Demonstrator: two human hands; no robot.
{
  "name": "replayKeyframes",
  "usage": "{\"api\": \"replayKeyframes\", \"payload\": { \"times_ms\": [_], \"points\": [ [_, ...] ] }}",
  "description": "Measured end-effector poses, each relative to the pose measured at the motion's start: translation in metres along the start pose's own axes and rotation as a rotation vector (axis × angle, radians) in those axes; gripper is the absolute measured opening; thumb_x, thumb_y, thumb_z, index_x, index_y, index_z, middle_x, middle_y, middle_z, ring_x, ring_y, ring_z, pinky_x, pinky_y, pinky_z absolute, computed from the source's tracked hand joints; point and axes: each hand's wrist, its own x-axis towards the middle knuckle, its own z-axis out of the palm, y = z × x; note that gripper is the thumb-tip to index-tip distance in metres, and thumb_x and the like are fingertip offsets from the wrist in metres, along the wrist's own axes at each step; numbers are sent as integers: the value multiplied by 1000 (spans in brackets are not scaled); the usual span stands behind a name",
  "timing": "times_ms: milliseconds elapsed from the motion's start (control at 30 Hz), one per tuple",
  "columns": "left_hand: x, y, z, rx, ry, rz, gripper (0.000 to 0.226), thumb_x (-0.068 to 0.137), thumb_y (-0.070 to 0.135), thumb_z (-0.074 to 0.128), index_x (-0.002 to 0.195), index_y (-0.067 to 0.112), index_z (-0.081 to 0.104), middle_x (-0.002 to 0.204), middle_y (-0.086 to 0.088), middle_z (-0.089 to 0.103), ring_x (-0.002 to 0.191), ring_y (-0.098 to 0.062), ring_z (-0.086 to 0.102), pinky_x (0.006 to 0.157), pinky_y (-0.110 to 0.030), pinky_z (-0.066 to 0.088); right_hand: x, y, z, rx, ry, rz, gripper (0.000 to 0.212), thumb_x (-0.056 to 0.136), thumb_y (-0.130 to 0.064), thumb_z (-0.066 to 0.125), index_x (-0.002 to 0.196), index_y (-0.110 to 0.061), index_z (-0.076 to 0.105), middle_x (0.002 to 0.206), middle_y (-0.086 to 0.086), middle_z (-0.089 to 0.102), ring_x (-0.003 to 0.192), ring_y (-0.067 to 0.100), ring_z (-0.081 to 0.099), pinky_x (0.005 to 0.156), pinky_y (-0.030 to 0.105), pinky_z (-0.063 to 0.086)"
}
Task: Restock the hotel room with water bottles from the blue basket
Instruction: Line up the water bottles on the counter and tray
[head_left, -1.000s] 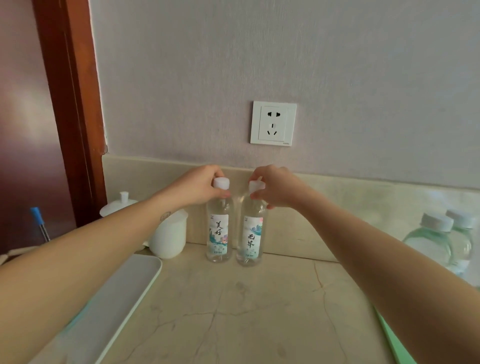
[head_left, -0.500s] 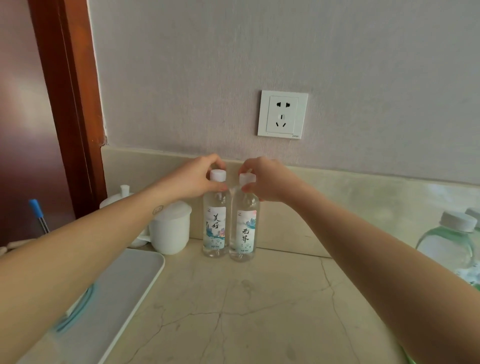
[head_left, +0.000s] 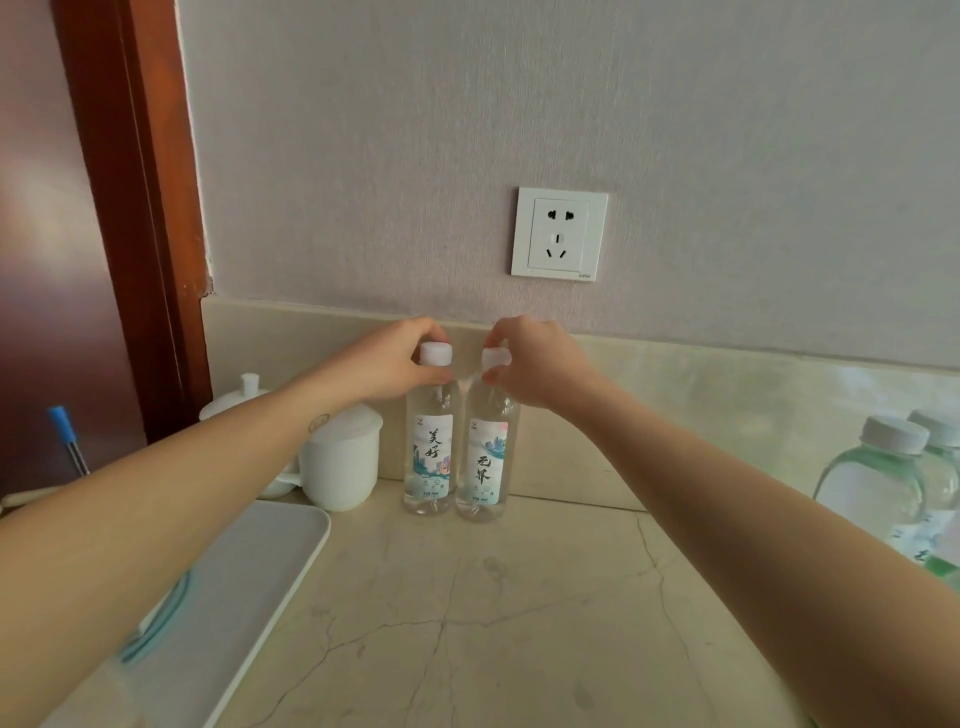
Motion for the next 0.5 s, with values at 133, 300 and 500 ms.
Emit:
{"api": "replayKeyframes", "payload": {
  "times_ms": [133,300,500],
  "points": [
    [0,0,-1,0,-10,-2,32,84,28,75,111,22,58,89,9,61,80,-14,59,79,-41,55,0,-2,3,-3,11,2,30,90,-19,67,120,-16,61,116,12,64,103,30,60,72,32,41],
    [-3,3,0,-1,0,14,34,85,26,74,115,19,59,97,3,64,85,-17,60,78,-42,55,0,-1,4,-23,15,-9,33,89,-21,69,121,-16,60,119,11,64,107,31,60,82,35,47],
    [-4,5,-2,-19,-23,4,31,85,23,74,113,21,59,105,-1,66,96,-24,64,79,-47,58,2,-1,3,-18,7,-8,34,89,-23,69,120,-17,60,115,11,65,105,30,60,76,32,43]
  ]
}}
